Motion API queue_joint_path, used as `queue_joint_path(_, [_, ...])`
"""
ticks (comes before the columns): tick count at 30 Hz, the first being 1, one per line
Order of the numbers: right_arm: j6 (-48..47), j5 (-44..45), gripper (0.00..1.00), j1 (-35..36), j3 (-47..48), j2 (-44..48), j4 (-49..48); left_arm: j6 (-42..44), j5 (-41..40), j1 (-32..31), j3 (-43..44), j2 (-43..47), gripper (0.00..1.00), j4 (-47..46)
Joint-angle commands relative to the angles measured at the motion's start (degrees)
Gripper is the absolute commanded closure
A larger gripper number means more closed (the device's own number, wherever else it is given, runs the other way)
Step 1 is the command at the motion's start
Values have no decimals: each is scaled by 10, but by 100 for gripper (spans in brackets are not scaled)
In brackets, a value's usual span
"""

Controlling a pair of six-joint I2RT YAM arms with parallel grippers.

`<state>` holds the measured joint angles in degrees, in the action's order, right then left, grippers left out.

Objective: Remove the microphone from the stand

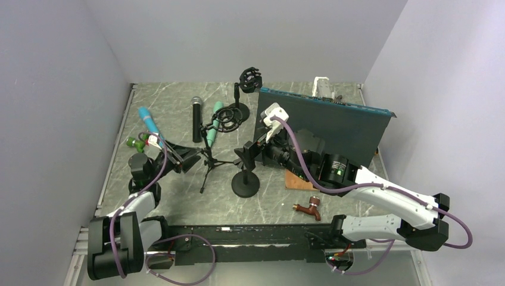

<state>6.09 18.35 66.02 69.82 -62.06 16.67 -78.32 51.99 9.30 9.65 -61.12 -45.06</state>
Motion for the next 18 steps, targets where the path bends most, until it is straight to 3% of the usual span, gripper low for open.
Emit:
queue_joint_path(1, [8,-8,0,-4,12,10,-19,183,29,-16,40,22,32,23])
queue_joint_path(4, [9,-15,0,-4,13,6,-21,325,0,-29,55,61,29,117])
queue_joint_path(6, [8,-18,0,-5,14,7,-21,367,-11,-29,46,72,30,116])
queue_joint_path(11, [5,-20,0,-5,20,5,-12,288,3,-30,2,7,32,-109])
queue_joint_path(17, [5,-25,0,-5,24,6,-7,121,43,-31,-10,-175,37,-492])
queue_joint_path(18, [4,-27,0,-6,26,5,-5,114,46,-33,-2,-193,39,-504])
